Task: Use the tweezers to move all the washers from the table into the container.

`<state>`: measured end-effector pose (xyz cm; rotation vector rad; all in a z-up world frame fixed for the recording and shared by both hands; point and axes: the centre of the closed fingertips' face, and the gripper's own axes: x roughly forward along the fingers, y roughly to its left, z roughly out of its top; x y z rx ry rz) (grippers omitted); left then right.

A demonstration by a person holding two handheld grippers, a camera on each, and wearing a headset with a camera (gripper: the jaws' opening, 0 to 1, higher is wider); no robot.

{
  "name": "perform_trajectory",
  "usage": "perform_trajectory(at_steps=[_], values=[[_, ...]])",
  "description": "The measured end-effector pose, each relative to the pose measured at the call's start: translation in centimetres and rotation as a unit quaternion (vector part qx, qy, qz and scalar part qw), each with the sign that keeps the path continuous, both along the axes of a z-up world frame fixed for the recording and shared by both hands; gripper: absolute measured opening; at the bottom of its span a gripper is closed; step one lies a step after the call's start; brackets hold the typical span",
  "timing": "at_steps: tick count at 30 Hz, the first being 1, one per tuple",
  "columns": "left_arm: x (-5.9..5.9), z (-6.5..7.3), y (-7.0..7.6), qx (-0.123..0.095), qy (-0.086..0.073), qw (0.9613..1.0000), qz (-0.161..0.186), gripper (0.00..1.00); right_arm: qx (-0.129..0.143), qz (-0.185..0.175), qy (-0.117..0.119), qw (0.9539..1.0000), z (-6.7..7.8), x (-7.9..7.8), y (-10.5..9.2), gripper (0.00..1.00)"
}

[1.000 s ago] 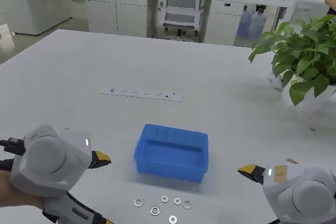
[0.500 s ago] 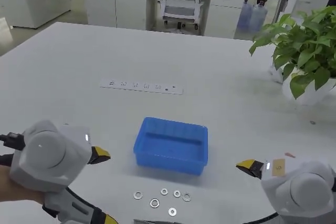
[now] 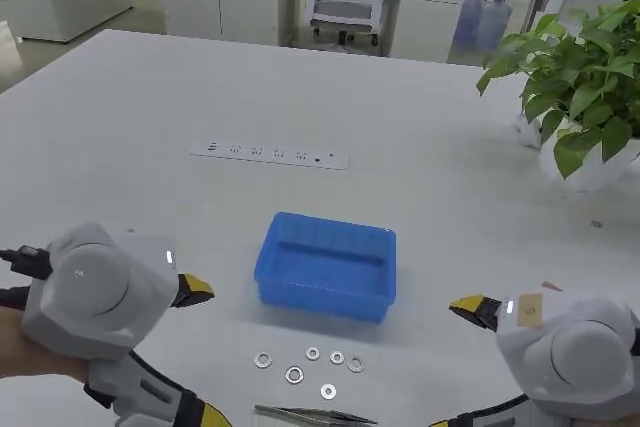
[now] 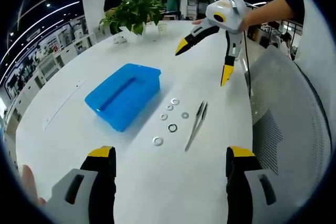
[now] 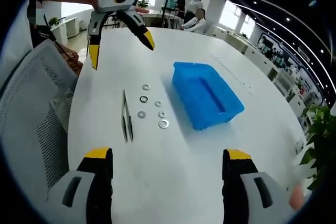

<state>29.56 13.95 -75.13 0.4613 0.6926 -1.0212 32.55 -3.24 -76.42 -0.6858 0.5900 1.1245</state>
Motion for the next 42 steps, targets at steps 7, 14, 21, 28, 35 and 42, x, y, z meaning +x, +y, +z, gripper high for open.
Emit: perform_trajectory(at_steps=[7,14,21,28,35,42], values=[[-0.2,-0.6,0.0,0.005,0.004,1.0,-0.004,0.91,-0.004,-0.002,0.004,1.0,-0.4,0.0,0.0,0.86],[-0.2,-0.8,-0.4,-0.001,0.004,0.9999,-0.011,0.91,-0.001,-0.001,0.004,1.0,-0.5,0.1,0.4,0.84],[-0.1,-1.4,-0.7,0.0,0.01,0.9999,-0.013,0.88,0.001,-0.002,0.006,1.0,-0.7,0.0,0.6,0.81],[-0.1,-2.3,-1.0,-0.001,0.016,0.9998,-0.011,0.85,0.006,0.001,0.02,0.9998,-1.3,-0.5,1.1,0.79],[-0.3,-2.9,-1.3,-0.006,0.02,0.9997,-0.013,0.81,0.022,0.01,0.031,0.9992,-1.8,-1.4,2.6,0.73],[-0.9,-3.8,-2.1,-0.013,0.027,0.9993,-0.021,0.72,0.033,0.021,0.05,0.998,-2.6,-2.8,4.5,0.67]])
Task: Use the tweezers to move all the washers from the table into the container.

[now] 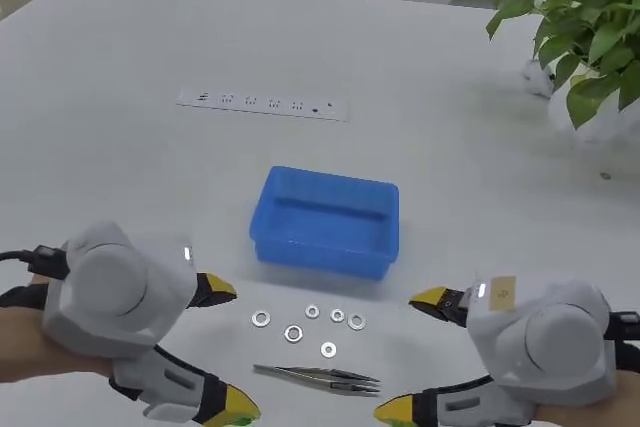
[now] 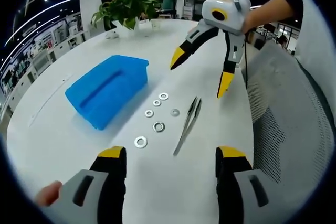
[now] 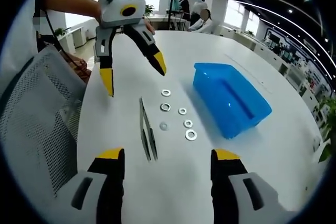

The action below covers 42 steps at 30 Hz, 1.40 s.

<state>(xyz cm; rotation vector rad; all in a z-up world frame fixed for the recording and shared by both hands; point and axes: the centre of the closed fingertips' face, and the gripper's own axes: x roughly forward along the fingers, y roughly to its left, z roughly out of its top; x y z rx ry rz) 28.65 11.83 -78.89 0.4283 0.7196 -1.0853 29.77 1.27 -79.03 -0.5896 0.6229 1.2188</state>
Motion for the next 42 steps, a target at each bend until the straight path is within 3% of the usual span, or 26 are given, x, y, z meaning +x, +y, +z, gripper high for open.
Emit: perform_trajectory(at_steps=[1,3,4,6,9,12,15,18,20,26,27,30,34,38,40,41,42], values=[[-0.1,0.0,-0.1,0.003,-0.002,1.0,-0.004,0.66,0.001,0.002,0.0,1.0,-0.1,-0.2,0.3,0.66],[0.3,0.1,-0.2,0.015,-0.029,0.9993,-0.015,0.57,0.007,0.003,0.003,1.0,-0.1,-0.4,0.9,0.61],[0.3,0.1,-0.3,0.014,-0.031,0.9994,-0.011,0.56,0.014,0.001,0.005,0.9999,0.0,-0.6,1.3,0.59],[0.1,-0.1,-1.1,-0.007,-0.007,1.0,0.001,0.57,0.022,-0.001,0.008,0.9997,0.0,-0.8,1.9,0.53],[0.1,-0.4,-1.5,-0.006,-0.007,1.0,-0.002,0.56,0.015,0.002,0.014,0.9998,-0.5,-1.3,2.4,0.49],[-0.3,-1.1,-1.6,0.002,0.011,0.9999,-0.01,0.51,0.018,0.006,0.016,0.9997,-0.7,-1.5,2.8,0.48],[-0.3,-1.5,-1.7,0.009,0.007,0.9998,-0.017,0.47,0.02,0.005,0.024,0.9995,-1.0,-1.6,3.1,0.43],[-0.4,-1.8,-1.9,0.004,0.02,0.9997,-0.014,0.44,0.013,0.018,0.032,0.9993,-1.6,-2.0,3.4,0.37],[-0.3,-2.1,-1.9,0.012,0.017,0.9996,-0.018,0.44,0.0,0.038,0.027,0.9989,-2.0,-2.3,3.5,0.37],[-0.3,-2.3,-2.2,0.014,0.017,0.9993,-0.028,0.41,-0.006,0.043,0.036,0.9984,-2.4,-2.3,3.6,0.31],[-0.1,-2.4,-2.4,0.015,0.013,0.9993,-0.031,0.41,-0.006,0.045,0.035,0.9983,-2.4,-2.3,3.7,0.3],[-0.2,-2.4,-2.7,0.015,0.019,0.9989,-0.039,0.35,-0.003,0.05,0.037,0.9981,-2.3,-2.2,4.0,0.29],[-0.3,-2.6,-3.1,0.022,0.01,0.998,-0.058,0.3,-0.011,0.058,0.031,0.9978,-2.5,-1.8,4.1,0.27],[-0.9,-2.6,-3.4,0.034,0.005,0.9953,-0.091,0.25,-0.011,0.062,0.032,0.9975,-2.4,-1.8,4.2,0.25],[-1.0,-2.7,-3.4,0.049,-0.012,0.992,-0.116,0.25,-0.025,0.072,0.027,0.9967,-2.7,-1.8,3.9,0.24],[-1.1,-2.6,-3.4,0.046,-0.003,0.9929,-0.11,0.24,-0.021,0.071,0.029,0.9969,-2.7,-1.8,4.0,0.24],[-1.0,-2.6,-3.5,0.048,-0.004,0.9926,-0.111,0.24,-0.019,0.072,0.03,0.9968,-2.7,-1.9,4.0,0.23]])
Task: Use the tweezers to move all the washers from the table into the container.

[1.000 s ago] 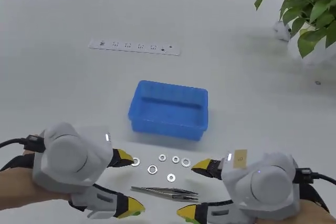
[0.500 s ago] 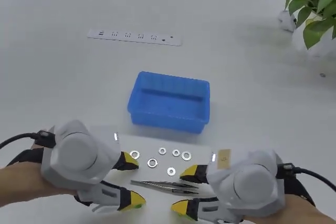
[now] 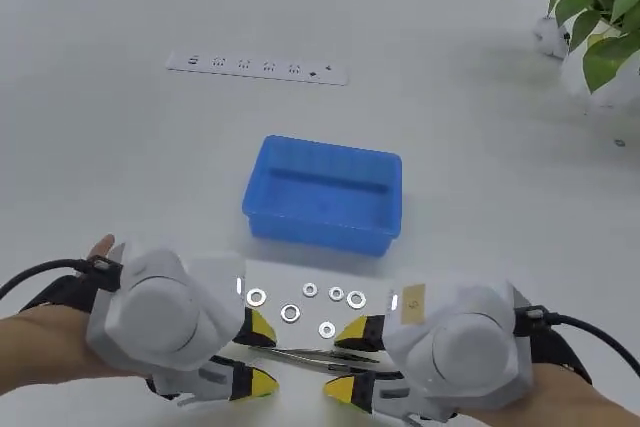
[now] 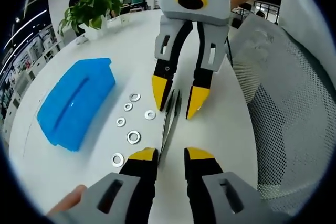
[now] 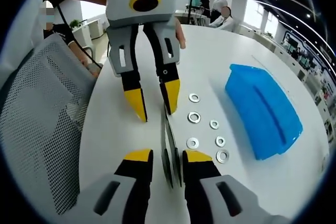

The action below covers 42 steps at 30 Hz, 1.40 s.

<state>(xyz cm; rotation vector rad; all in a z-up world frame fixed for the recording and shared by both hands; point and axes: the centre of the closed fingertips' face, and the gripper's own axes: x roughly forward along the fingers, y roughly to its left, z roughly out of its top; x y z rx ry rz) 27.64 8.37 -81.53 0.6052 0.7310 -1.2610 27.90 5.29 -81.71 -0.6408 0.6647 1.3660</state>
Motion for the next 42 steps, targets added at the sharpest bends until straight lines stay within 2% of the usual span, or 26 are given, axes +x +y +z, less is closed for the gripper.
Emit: perform_trajectory(at_steps=[5,8,11,14,16,18,19,22,27,28,31,34,36,39,42], values=[[0.3,0.0,0.0,0.004,0.004,1.0,-0.001,0.22,-0.003,0.002,0.0,1.0,0.0,0.0,0.1,0.18],[0.4,0.0,0.1,0.004,0.013,0.9999,0.002,0.21,-0.013,0.015,-0.005,0.9998,-0.1,-0.1,0.1,0.14],[0.1,0.0,0.2,0.012,0.007,0.9998,-0.013,0.21,-0.016,0.028,-0.011,0.9994,0.0,-0.1,0.2,0.12],[0.2,0.0,0.1,0.021,0.004,0.9996,-0.021,0.19,-0.018,0.025,-0.009,0.9995,0.0,-0.1,0.2,0.11],[0.4,-0.1,0.2,0.024,0.003,0.9995,-0.023,0.15,-0.019,0.024,-0.01,0.9995,0.0,-0.1,0.2,0.11],[0.7,-0.1,0.3,0.029,-0.009,0.9991,-0.031,0.07,-0.022,0.025,-0.011,0.9994,0.0,-0.1,0.2,0.1],[0.5,-0.1,0.1,0.028,-0.005,0.9989,-0.037,0.07,-0.023,0.027,-0.013,0.9993,0.0,-0.1,0.2,0.1],[0.5,-0.1,0.2,0.035,-0.012,0.9982,-0.048,0.07,-0.026,0.026,-0.013,0.9992,0.0,-0.2,0.2,0.1],[0.3,0.0,0.2,0.039,-0.014,0.9979,-0.049,0.07,-0.024,0.024,-0.013,0.9993,0.0,-0.2,0.2,0.09],[0.3,0.0,0.1,0.042,-0.019,0.9975,-0.053,0.06,-0.025,0.027,-0.016,0.9992,0.0,-0.2,0.2,0.09],[-0.1,0.0,0.2,0.047,-0.016,0.997,-0.06,0.06,-0.022,0.035,-0.022,0.9989,0.0,-0.3,0.2,0.08],[-0.1,0.6,0.3,0.041,-0.004,0.9982,-0.044,0.06,-0.021,0.039,-0.021,0.9988,0.0,-0.6,0.3,0.08],[-0.4,1.0,0.4,0.039,-0.003,0.9982,-0.045,0.06,-0.02,0.043,-0.022,0.9986,0.0,-0.7,0.4,0.08],[-0.7,1.2,0.7,0.048,-0.007,0.9975,-0.051,0.06,-0.01,0.044,-0.018,0.9988,0.4,-1.1,0.6,0.08],[-0.7,1.4,1.0,0.059,-0.014,0.9973,-0.042,0.06,0.0,0.045,-0.025,0.9987,1.2,-1.3,0.9,0.07]])
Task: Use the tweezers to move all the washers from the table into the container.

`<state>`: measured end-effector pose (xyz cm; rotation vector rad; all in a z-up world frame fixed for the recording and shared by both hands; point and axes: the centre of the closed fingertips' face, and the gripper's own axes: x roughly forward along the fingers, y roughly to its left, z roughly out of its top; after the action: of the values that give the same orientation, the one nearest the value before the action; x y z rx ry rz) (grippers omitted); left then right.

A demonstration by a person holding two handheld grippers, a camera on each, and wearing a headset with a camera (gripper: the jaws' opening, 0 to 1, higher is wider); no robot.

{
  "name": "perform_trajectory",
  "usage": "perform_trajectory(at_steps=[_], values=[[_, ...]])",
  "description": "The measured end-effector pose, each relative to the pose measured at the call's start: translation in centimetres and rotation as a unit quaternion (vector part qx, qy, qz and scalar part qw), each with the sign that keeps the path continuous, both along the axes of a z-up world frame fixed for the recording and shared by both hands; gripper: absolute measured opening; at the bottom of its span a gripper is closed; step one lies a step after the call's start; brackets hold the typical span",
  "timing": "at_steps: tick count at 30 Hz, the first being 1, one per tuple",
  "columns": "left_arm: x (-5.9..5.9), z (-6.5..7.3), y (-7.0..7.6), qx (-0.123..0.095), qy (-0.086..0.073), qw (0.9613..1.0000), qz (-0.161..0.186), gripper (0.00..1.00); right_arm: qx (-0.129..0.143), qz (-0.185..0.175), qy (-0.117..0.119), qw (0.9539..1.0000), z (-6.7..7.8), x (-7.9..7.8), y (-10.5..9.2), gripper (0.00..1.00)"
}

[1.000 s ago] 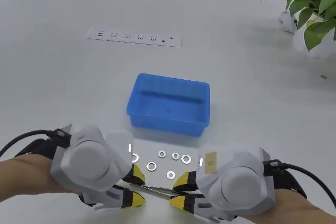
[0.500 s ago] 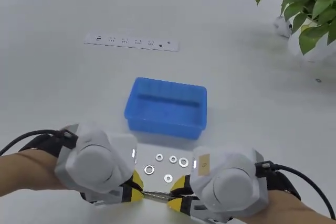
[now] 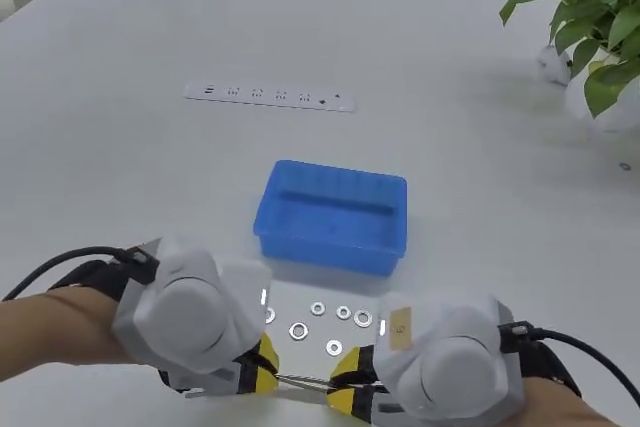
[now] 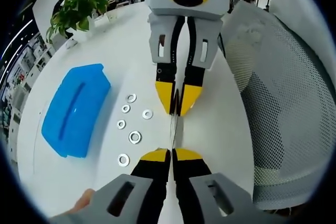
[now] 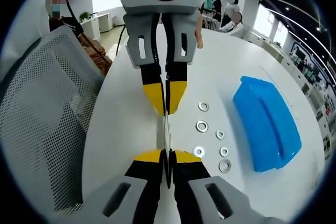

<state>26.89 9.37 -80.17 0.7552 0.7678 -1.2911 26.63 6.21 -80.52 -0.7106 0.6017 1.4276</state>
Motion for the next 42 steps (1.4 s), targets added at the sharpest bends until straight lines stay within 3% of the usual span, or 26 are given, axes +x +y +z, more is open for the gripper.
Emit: perform_trajectory(at_steps=[9,12,18,21,27,33,39,42], values=[[-0.3,0.5,0.4,0.011,0.001,0.9999,0.006,0.06,0.027,0.003,-0.018,0.9995,1.9,-0.5,0.3,0.07],[-0.5,0.8,0.4,0.013,-0.005,0.9999,0.003,0.06,0.034,-0.002,-0.018,0.9993,2.3,-0.7,0.4,0.07],[-0.9,2.5,0.4,-0.003,-0.003,1.0,0.004,0.06,0.035,0.008,-0.03,0.9989,2.4,-0.8,0.2,0.07],[-1.3,3.2,0.3,-0.007,-0.005,1.0,-0.005,0.06,0.037,0.011,-0.02,0.9991,2.2,-1.0,0.3,0.08],[-1.5,4.3,-0.2,-0.015,-0.009,0.9997,-0.017,0.06,0.032,0.02,-0.025,0.999,1.8,-1.1,0.4,0.08],[-1.2,5.4,-0.7,-0.033,-0.012,0.9993,-0.013,0.06,0.051,0.008,-0.025,0.9984,1.8,-0.7,0.4,0.07],[-1.1,4.9,-0.3,-0.03,-0.011,0.9994,-0.012,0.06,0.066,0.009,-0.024,0.9975,1.8,-0.8,0.6,0.07],[-1.0,4.7,0.2,-0.019,-0.008,0.9998,-0.008,0.06,0.068,0.011,-0.025,0.9973,1.8,-0.8,0.8,0.07]])
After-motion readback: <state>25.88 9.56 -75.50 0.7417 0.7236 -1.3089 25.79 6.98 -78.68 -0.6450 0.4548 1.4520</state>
